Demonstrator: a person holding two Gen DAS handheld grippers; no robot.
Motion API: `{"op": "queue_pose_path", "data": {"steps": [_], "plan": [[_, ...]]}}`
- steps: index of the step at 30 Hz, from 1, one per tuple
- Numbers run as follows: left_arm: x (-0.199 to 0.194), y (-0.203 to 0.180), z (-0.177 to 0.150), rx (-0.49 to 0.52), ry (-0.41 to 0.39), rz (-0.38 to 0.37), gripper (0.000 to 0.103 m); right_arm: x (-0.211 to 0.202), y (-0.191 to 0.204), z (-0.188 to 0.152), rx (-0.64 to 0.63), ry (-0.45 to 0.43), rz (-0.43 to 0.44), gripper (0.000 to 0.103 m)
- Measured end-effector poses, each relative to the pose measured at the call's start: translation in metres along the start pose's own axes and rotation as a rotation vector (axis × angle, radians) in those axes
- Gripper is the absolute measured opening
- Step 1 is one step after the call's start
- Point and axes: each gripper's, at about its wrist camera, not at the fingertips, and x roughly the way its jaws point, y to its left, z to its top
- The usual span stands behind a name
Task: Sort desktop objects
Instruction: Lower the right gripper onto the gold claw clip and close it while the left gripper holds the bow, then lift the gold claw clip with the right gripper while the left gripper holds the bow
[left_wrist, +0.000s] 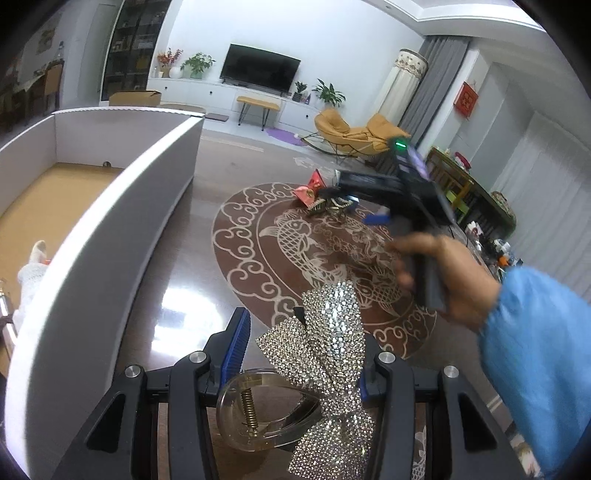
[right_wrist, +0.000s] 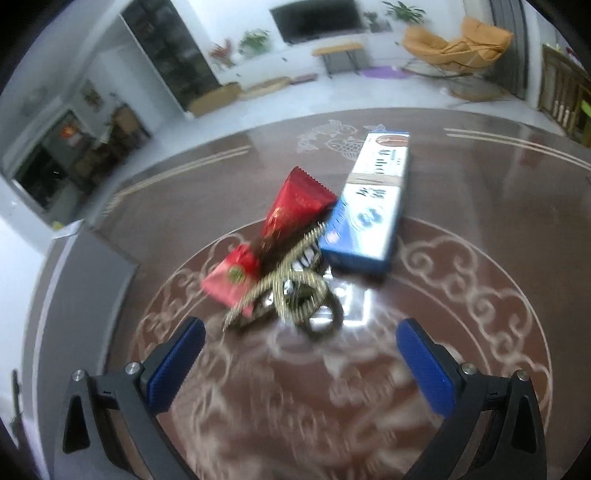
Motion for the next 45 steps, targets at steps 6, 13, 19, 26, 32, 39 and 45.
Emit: {"op": "queue_pose_path", "data": {"steps": [6, 13, 19, 26, 32, 39, 45], "plan": [[0.005, 0.0, -0.003, 0.027, 0.013, 0.005, 0.047, 0.016, 0.013, 0.006, -0.053, -0.004, -0.037, 0.071], [0.001, 0.008, -0.011, 0.005, 0.031, 0.028, 0.047, 0.004, 0.019, -0.026, -0.194, 0.014, 0.029, 0.071], [0.002, 0.009, -0.018, 0.007, 0.058, 0.047, 0.047, -0.034, -0.007, -0.086, -0.247, 0.016, 0.097, 0.071], [0.017, -0.005, -0.03, 0.028, 0.084, 0.058, 0.047, -0.103, -0.047, -0.172, -0.347, 0.011, 0.169, 0.071], [0.032, -0.015, -0.039, 0.063, 0.097, 0.08, 0.047, -0.152, -0.103, -0.22, -0.265, -0.044, 0.134, 0.089], [0.049, -0.018, -0.042, 0.102, 0.102, 0.12, 0.047, -0.164, -0.103, -0.232, -0.165, -0.06, 0.071, 0.097], [0.053, -0.021, -0.039, 0.131, 0.096, 0.14, 0.047, -0.154, -0.093, -0.229, -0.1, -0.113, 0.039, 0.099]]}}
